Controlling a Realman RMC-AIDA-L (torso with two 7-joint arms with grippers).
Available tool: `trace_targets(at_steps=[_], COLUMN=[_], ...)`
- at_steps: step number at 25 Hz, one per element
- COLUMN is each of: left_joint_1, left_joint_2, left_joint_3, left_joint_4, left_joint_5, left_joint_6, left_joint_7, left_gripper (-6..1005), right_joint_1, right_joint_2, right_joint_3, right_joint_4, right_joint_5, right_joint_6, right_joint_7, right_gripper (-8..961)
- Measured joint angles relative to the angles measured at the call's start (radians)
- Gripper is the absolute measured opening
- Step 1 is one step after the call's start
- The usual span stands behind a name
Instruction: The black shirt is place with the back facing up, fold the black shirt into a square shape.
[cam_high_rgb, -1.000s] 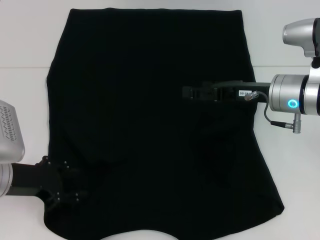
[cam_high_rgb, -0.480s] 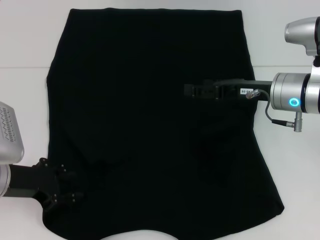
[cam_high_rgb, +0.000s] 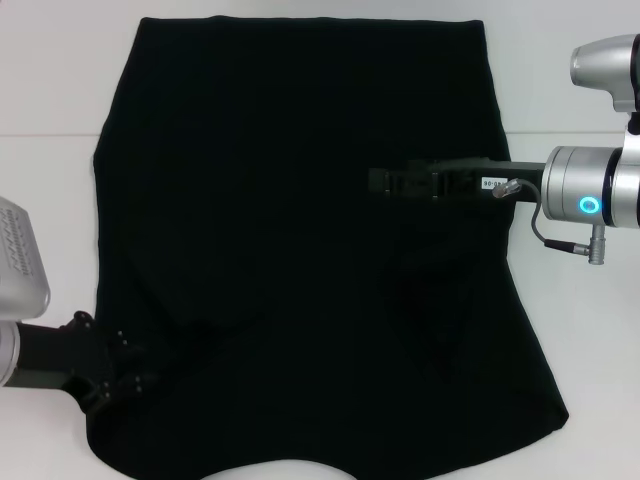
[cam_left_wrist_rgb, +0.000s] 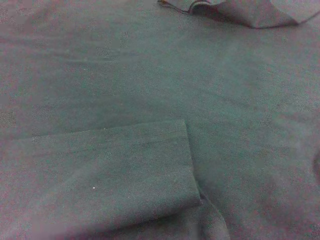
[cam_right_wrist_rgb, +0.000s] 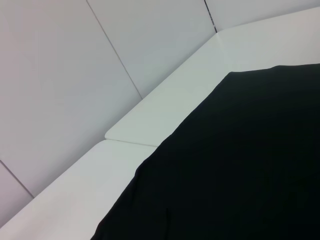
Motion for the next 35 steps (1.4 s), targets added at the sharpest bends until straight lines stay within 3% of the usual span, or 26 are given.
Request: trace_targets(at_steps=[2,13,22,26,35], left_joint_1=[-0.002,0.004,0.011,0.019,0.060], left_joint_2=[0.001,-0.001,0.000,0.000,0.002], left_joint_3=[-0.002,-0.010,-0.198,-0.257,-0.318], left_joint_4=[-0.002,-0.001,-0.021,-0.040,-0.094], left_joint_5=[0.005,0.005,-0.047,-0.067,-0.143], left_joint_6=[0.002,0.006,0.021,0.039,0.054], left_joint_7=[-0.005,-0.015,-0.024,-0.020,0.015], left_gripper=[510,50,37,36,36], right_joint_1=[0.000,-0.007,-0.054,-0.089,-0.185], right_joint_2=[0.000,-0.003,-0.037,-0.069,-0.178], right_joint_3=[0.005,0.012,0.049,0.084,0.112], right_joint_4=[0.000,-0.006,-0.011,-0.012,-0.003], right_joint_5=[0.000,0.000,0.000,0.000,-0.042], right_joint_6=[-0.002,-0.010,-0.133,-0.223,-0.410], right_joint_7=[-0.001,-0.006,-0.003,-0.004,0.074], right_gripper=[831,813,799,792,778])
